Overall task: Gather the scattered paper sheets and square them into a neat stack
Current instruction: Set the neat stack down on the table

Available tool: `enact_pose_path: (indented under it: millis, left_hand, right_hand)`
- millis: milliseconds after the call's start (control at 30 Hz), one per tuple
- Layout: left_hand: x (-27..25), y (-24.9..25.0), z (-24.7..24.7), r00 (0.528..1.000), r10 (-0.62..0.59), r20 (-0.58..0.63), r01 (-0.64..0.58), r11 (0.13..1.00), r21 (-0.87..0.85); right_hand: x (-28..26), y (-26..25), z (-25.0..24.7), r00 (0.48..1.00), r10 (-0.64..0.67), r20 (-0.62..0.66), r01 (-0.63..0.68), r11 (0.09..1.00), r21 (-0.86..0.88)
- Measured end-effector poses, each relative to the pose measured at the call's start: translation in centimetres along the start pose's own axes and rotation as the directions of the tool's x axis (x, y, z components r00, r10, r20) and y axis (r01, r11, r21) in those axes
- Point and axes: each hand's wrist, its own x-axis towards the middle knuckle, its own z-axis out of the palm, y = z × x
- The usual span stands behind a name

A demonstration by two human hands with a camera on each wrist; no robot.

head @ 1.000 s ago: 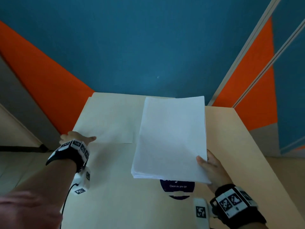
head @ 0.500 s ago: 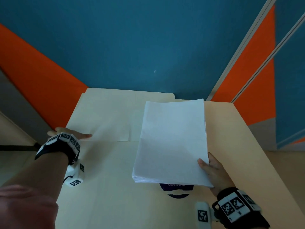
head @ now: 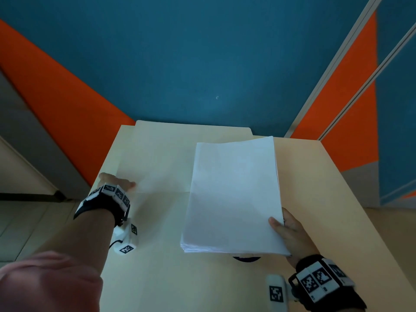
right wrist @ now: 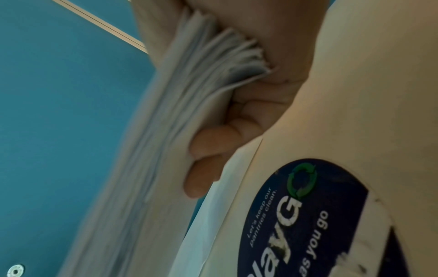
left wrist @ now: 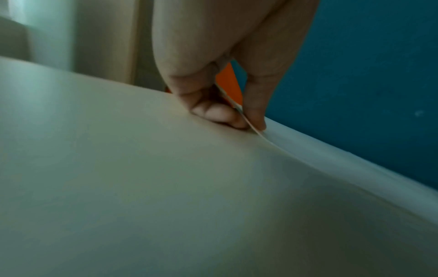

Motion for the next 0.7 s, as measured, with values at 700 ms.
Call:
enact_pose_path:
  millis: [700]
  left_hand:
    - [-18.7, -17.4, 1.2, 0.991, -0.045, 0.13, 0.083, 0.948, -0.306]
  right_hand:
    - [-10.1, 3.3, -9.9, 0.992, 0.129, -0.016, -0.13, 0.981, -0.142]
